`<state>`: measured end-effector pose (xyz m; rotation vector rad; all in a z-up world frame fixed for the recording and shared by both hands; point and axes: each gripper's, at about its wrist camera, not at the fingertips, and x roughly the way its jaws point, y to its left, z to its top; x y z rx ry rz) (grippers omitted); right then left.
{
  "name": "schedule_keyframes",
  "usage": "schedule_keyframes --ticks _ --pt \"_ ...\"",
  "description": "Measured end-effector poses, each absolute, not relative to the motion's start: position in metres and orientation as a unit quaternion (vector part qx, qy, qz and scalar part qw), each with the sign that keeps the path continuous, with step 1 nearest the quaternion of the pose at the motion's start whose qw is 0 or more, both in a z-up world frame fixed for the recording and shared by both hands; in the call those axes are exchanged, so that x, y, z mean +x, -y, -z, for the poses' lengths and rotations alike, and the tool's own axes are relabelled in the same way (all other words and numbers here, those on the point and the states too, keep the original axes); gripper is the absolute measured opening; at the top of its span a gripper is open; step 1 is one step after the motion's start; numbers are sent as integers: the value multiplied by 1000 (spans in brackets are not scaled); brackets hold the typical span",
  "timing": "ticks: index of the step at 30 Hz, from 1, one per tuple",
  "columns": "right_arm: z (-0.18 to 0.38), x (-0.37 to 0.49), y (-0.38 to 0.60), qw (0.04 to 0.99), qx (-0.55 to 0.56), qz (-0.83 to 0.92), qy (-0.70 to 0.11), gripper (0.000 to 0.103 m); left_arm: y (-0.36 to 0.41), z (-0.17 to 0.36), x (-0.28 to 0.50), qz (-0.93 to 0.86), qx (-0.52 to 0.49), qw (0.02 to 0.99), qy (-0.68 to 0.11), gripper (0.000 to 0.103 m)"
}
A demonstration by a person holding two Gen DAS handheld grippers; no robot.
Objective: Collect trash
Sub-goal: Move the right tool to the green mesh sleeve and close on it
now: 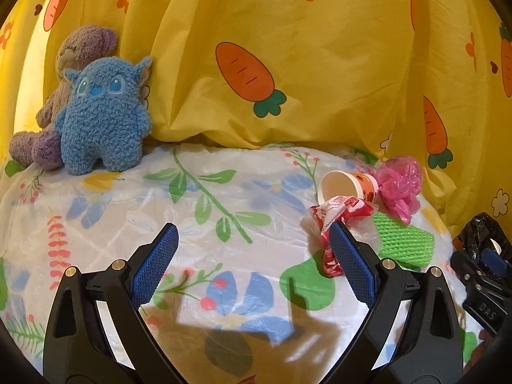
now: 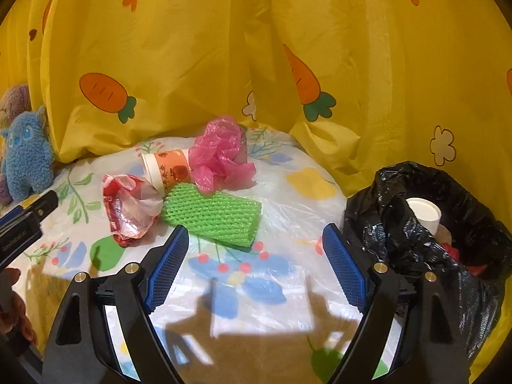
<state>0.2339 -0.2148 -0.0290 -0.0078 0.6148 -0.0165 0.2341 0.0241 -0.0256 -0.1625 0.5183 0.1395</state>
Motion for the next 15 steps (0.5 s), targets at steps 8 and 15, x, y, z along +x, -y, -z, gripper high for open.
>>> schedule_keyframes --ticks 8,15 --pt "51 279 208 938 0 15 -346 78 -27 32 233 -59 -92 959 -260 93" --pt "61 306 211 923 18 4 -383 61 -23 31 233 -52 -86 962 -256 93"
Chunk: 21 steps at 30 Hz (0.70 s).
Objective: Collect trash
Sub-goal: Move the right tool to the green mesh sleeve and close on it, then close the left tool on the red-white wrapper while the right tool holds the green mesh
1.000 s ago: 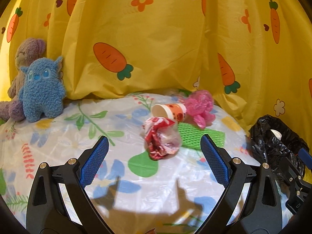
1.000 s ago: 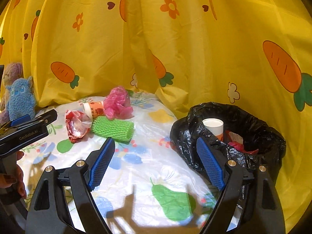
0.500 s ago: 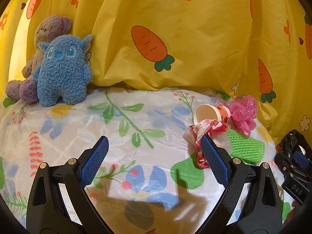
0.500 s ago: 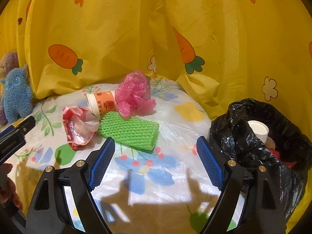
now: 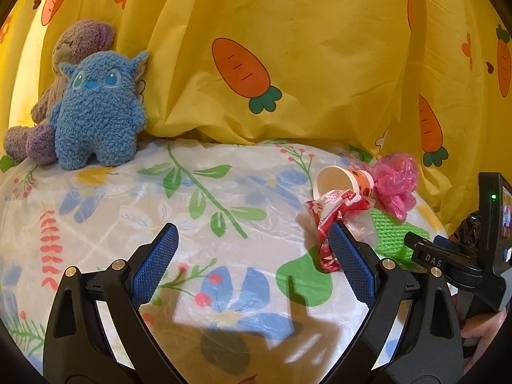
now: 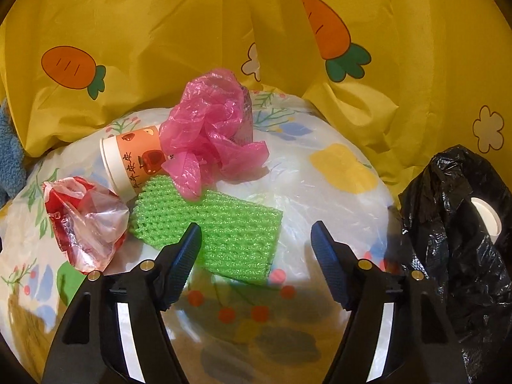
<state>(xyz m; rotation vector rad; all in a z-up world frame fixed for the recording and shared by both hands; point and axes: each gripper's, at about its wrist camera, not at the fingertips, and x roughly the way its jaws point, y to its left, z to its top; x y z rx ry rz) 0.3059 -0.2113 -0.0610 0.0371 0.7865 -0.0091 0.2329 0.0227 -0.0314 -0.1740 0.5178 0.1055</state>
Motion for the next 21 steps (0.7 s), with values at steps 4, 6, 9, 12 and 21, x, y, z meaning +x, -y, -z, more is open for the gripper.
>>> schedule_keyframes --ticks 4,6,9,12,21 --pt "64 311 209 918 20 -19 -396 37 -20 32 234 -45 -84 961 -258 93" --pt "61 307 210 923 23 -25 -384 25 -19 32 234 -40 -81 962 -257 93" --pt "56 299 211 930 33 -35 -365 14 -14 31 233 -28 -80 962 -259 93" --pt "50 285 212 937 35 -38 -345 11 -7 28 233 -9 -76 961 -267 93" --pt "21 235 231 956 39 -43 -287 10 21 18 250 27 -48 959 -277 92"
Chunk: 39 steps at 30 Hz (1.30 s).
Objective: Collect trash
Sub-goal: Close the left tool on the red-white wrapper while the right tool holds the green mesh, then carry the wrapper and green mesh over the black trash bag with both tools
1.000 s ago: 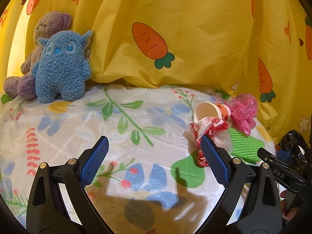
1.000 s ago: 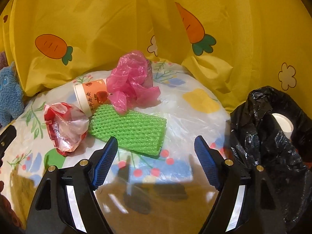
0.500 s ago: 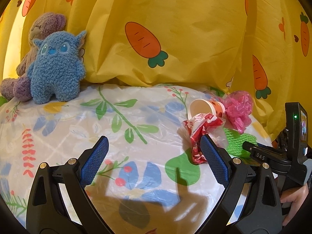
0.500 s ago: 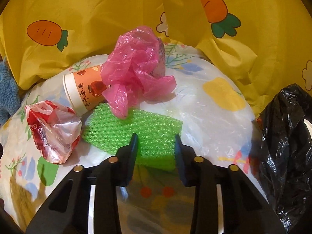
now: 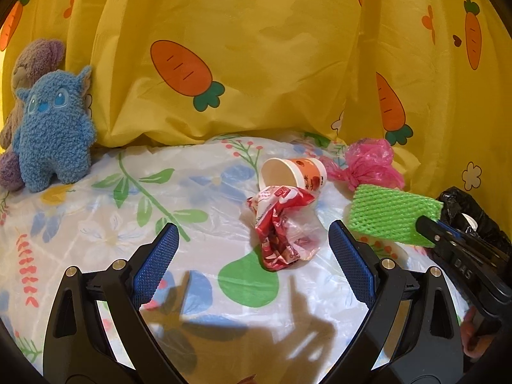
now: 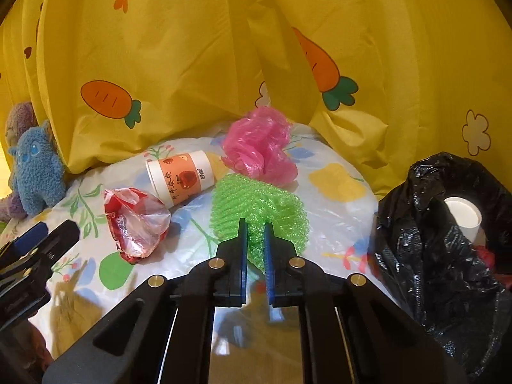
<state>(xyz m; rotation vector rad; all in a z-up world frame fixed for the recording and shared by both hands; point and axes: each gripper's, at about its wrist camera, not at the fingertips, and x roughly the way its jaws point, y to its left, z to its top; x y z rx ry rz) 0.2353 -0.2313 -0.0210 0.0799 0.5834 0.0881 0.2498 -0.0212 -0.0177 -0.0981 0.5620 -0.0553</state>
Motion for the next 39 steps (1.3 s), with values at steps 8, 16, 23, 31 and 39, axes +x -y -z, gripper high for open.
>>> schedule_keyframes --ticks 8,16,23,31,39 --pt "16 206 252 959 54 -45 -273 10 41 29 300 67 -51 945 -317 75" --pt "15 189 262 963 48 -34 -264 10 53 45 312 83 -31 936 -340 41" --pt "14 175 263 965 46 -34 -255 10 51 45 298 82 -23 942 -325 12" --pt "5 153 267 971 50 -23 -234 10 48 10 245 107 -25 958 -264 8" --pt "-7 132 269 976 46 -7 -214 10 64 -15 208 145 -22 961 -235 8"
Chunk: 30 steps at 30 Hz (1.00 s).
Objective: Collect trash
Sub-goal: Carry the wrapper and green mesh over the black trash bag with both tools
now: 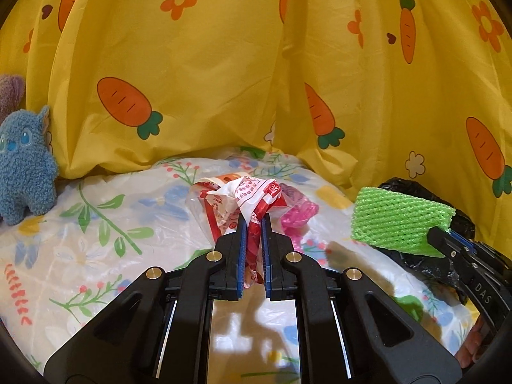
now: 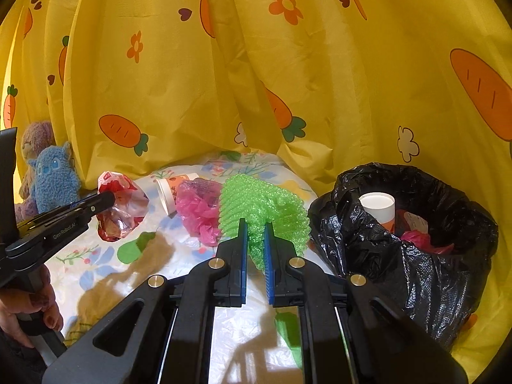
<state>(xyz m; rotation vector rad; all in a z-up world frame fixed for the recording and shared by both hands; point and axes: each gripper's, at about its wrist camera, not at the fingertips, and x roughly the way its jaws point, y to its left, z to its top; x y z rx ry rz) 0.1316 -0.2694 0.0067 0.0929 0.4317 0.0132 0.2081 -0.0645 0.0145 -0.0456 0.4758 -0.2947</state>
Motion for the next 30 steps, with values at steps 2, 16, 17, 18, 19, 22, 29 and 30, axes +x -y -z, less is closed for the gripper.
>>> schedule_keyframes --ticks 2,16,17,18,19,22,29,30 --pt "-11 127 271 978 45 5 -205 10 74 -18 204 159 -21 959 -233 8" --pt "-26 123 351 964 23 203 -172 10 200 -45 223 328 -15 924 -196 8" --pt "-25 125 356 962 23 210 -174 10 210 -44 226 341 -19 919 -197 9" --pt "-23 126 362 959 22 220 -176 10 220 -44 229 355 -21 913 -199 9" --pt "-21 128 367 957 23 226 -180 10 229 -43 231 364 -20 910 -200 9" --pt "-15 129 377 952 14 245 -184 10 257 -41 235 393 -10 898 -198 9" --pt "-5 136 386 945 4 262 -195 11 298 -20 254 436 -19 869 -231 10" --pt "-4 137 389 945 8 262 -197 12 300 -17 256 442 -24 864 -238 11"
